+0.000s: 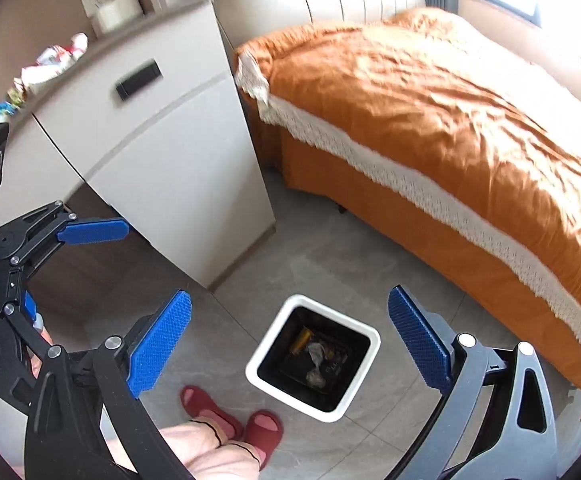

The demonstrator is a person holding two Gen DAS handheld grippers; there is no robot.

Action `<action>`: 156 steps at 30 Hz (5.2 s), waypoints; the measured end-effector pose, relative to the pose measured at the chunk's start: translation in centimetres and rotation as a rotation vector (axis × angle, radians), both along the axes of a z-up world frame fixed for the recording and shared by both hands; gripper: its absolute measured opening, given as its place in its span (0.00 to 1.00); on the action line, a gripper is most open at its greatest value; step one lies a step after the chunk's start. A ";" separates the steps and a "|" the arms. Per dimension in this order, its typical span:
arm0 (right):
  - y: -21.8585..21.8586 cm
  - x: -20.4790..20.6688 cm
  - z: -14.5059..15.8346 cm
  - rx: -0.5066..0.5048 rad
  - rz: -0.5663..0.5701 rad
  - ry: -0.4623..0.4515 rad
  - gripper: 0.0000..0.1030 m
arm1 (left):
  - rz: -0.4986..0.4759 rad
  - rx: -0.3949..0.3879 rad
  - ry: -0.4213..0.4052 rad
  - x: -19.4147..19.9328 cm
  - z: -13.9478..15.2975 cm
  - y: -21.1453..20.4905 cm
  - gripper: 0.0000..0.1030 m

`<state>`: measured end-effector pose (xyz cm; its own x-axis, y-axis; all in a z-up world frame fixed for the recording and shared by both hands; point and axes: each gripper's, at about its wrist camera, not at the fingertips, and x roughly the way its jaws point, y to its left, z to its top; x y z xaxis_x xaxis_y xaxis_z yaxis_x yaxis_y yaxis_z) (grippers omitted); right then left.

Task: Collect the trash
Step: 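Move both open tools back over the desk, then grasp the white plastic bag with the left tool while the right tool grasps the pink-and-white pouch, then carry both items over the bin and open both tools to drop them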

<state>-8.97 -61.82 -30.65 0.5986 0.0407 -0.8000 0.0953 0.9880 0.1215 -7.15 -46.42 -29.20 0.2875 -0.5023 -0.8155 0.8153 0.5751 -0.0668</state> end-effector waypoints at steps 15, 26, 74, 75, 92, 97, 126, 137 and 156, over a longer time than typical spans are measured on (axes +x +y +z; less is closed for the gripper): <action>8.4 4.0 16.2 0.025 0.302 -0.333 0.96 | 0.417 -0.024 -0.238 0.9 15.5 10.3 0.95; 17.3 8.4 20.6 0.033 0.532 -0.423 0.96 | 0.649 -0.045 -0.357 3.0 20.1 19.7 0.95; 33.5 30.3 15.3 -0.067 0.391 -0.251 0.06 | 0.884 0.121 -0.158 23.9 13.3 48.6 0.45; 33.4 30.2 15.8 -0.061 0.387 -0.253 0.06 | 0.883 0.115 -0.160 23.6 13.5 48.5 0.45; 28.9 24.0 20.6 0.050 0.365 -0.307 0.05 | 0.816 0.039 -0.226 18.2 18.8 42.7 0.45; 25.5 20.8 21.1 0.097 0.344 -0.310 0.05 | 0.726 0.013 -0.225 16.5 18.9 37.2 0.45; 3.1 0.6 12.0 0.157 -0.037 -0.109 0.04 | 0.026 -0.023 0.035 3.1 7.2 3.2 0.45; -2.1 0.7 -2.4 0.207 -0.125 0.011 0.04 | -0.165 0.069 0.189 0.3 -9.1 -2.9 0.45; -6.7 0.7 -18.3 0.238 -0.266 0.177 0.96 | -0.213 0.160 0.256 1.7 -24.1 -6.1 0.95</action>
